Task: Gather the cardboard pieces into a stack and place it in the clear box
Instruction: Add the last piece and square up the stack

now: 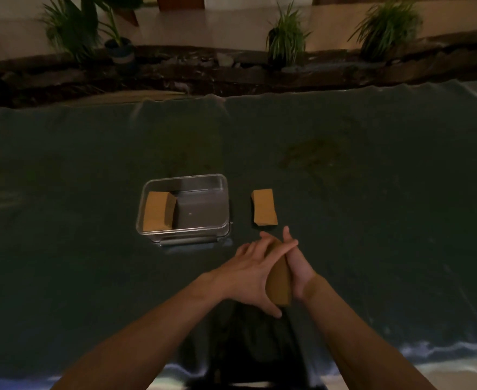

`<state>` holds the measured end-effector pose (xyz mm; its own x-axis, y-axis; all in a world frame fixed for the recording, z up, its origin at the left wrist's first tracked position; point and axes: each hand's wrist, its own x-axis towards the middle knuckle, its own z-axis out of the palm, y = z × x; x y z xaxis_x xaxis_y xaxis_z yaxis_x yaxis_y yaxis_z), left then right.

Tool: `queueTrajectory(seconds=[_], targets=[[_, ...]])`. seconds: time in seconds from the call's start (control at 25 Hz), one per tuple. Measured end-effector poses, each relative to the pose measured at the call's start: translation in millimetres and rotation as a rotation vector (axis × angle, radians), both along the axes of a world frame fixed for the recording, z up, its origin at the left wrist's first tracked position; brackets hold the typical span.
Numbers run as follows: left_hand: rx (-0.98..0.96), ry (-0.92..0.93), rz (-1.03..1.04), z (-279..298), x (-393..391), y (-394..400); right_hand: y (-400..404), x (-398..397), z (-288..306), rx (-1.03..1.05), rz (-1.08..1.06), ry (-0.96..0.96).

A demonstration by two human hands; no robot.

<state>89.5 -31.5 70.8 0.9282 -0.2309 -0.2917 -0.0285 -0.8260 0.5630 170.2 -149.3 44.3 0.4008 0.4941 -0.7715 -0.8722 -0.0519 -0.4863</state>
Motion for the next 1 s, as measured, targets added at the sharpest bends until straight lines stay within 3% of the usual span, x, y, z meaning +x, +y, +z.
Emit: queueTrajectory(seconds=[0.4, 1.0], targets=[[0.064, -0.003, 0.096, 4, 70, -53, -43, 79, 1, -0.061, 0.153, 0.046], [0.185, -0.133, -0.017, -13, 97, -15, -17, 106, 7, -0.111, 0.140, 0.010]])
